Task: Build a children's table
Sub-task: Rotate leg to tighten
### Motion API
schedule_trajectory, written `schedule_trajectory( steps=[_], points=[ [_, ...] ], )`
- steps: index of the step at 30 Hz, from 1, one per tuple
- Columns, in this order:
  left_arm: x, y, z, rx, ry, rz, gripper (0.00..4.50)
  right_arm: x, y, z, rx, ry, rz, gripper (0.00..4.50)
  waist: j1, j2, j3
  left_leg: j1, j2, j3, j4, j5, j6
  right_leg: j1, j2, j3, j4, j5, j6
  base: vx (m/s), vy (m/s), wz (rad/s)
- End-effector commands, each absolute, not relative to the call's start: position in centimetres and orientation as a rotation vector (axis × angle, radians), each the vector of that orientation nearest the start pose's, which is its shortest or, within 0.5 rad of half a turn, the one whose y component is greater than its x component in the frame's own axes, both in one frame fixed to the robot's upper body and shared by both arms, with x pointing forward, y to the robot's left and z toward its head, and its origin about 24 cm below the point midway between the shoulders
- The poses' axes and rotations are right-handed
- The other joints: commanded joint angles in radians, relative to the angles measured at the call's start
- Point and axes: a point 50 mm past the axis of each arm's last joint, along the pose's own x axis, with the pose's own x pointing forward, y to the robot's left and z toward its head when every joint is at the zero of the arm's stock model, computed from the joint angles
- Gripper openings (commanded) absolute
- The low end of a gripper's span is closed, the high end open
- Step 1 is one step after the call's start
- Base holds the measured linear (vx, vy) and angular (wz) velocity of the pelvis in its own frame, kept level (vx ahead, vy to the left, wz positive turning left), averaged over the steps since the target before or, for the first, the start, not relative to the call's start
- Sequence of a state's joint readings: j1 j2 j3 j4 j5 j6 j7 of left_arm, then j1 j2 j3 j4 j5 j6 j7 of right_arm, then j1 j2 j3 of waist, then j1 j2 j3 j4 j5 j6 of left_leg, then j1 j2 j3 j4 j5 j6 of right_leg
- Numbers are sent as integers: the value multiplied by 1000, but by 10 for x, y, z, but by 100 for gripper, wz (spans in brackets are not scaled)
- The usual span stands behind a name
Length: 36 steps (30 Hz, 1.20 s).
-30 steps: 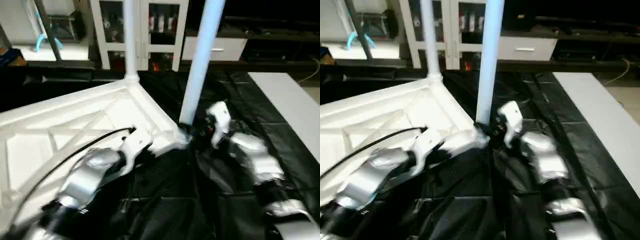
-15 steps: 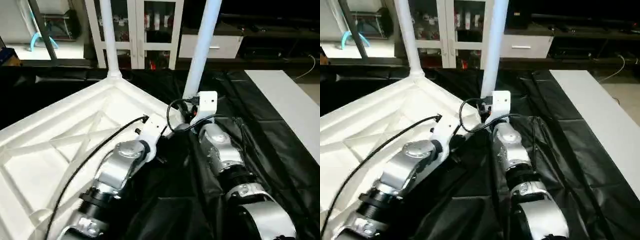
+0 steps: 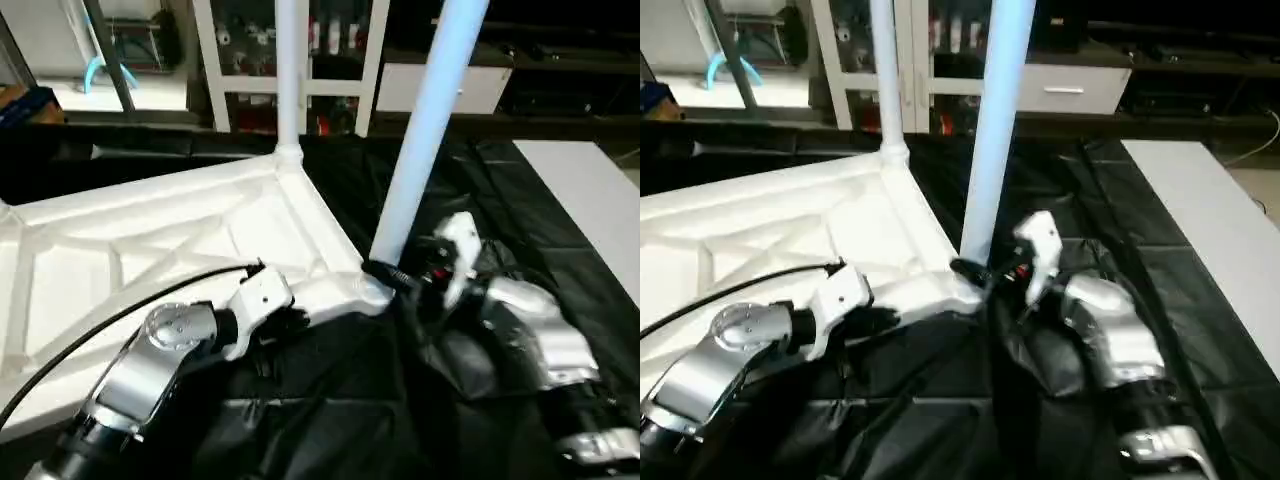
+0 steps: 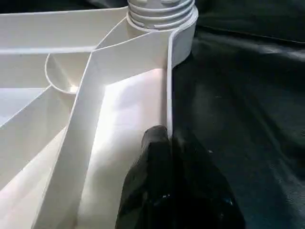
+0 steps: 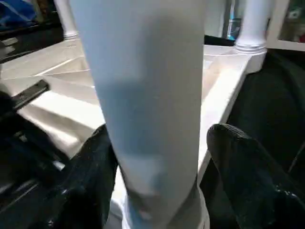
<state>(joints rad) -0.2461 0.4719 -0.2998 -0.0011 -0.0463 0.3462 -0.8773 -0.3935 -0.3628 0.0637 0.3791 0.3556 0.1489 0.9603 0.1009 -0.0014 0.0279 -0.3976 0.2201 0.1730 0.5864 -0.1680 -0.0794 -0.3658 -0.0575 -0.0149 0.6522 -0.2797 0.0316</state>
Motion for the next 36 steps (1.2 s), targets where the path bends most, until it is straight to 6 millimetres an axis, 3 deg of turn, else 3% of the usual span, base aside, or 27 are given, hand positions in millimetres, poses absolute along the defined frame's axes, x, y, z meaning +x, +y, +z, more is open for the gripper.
schedule_trajectory(
  steps=[1, 4, 12, 25, 27, 31, 36],
  points=[
    [256, 132, 46, 344, 394, -1137, 0, 302, -171, 66, 7, 149, 997, 309, -7, -12, -41, 28, 5, 5, -52, -97, 45, 30, -44, 23, -73, 242, -192, 0, 0, 0],
    [254, 132, 47, 346, 387, -1156, 0, 298, -171, 65, 62, 162, 1019, 284, -10, -13, -41, 25, 4, 5, -53, -91, 50, 31, -46, 24, -74, 222, -195, 0, 0, 0],
    [252, 131, 46, 338, 384, -1179, 0, 297, -166, 68, 104, 144, 1047, 209, -12, -13, -45, 24, 3, 5, -48, -48, 73, 32, -44, 22, -67, 283, -205, 0, 0, 0],
    [249, 122, 43, 347, 393, -1210, 0, 301, -162, 58, 51, 190, 1008, 171, -14, -14, -47, 25, 5, 5, -48, -58, 66, 33, -45, 21, -68, 247, -209, 0, 0, 0],
    [256, 111, 42, 358, 402, -1135, 0, 307, -161, 42, 24, 257, 828, 161, -17, -14, -45, 26, 6, 7, -51, -68, 54, 30, -47, 23, -71, 212, -208, 0, 0, 0],
    [271, 85, 46, 314, 378, -1038, 0, 311, -148, 30, 56, 281, 675, 128, -19, -15, -46, 29, 4, 8, -52, -72, 22, 30, -49, 26, -75, 161, -210, 0, 0, 0],
    [285, 54, 55, 271, 339, -960, 0, 322, -121, 32, 124, 245, 514, 91, -15, -14, -48, 30, 2, 6, -52, -82, 15, 31, -50, 29, -77, 165, -193, 0, 0, 0]
  ],
)
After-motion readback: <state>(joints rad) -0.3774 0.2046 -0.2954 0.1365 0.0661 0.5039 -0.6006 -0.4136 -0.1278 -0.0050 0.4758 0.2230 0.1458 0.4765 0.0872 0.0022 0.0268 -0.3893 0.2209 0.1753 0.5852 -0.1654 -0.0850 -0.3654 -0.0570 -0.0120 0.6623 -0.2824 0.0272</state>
